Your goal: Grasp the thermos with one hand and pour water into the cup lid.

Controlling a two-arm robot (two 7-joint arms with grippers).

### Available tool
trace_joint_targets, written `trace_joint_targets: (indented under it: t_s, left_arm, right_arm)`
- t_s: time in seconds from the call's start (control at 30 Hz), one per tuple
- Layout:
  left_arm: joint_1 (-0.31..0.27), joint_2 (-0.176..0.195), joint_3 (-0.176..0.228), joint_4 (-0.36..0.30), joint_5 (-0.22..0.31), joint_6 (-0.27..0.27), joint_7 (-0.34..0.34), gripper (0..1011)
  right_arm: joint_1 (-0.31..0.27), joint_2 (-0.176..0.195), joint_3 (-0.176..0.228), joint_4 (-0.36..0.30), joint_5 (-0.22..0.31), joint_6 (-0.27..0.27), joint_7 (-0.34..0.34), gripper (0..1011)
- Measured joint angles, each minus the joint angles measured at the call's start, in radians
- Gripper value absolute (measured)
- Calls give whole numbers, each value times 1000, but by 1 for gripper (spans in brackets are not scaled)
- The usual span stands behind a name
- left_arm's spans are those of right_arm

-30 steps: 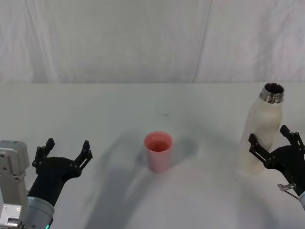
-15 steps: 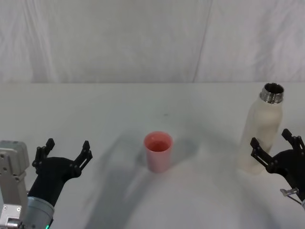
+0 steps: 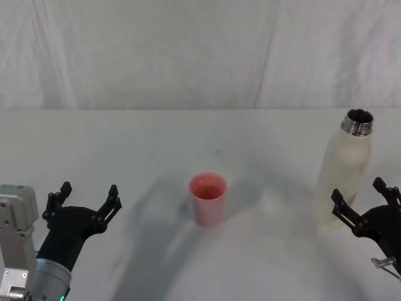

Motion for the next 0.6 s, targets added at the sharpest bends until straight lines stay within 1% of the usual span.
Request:
trace_joint_targets:
  t_s: [0.27,0.6]
  left_arm:
    - [0,0,0,0,0,0,0,1001]
    - [0,0,0,0,0,0,0,1001]
  right_arm:
    - [-11,0,-11,-6,-2,-1,6,1000]
    - [-20,-13,-38,-7,-10,-7,7,1000]
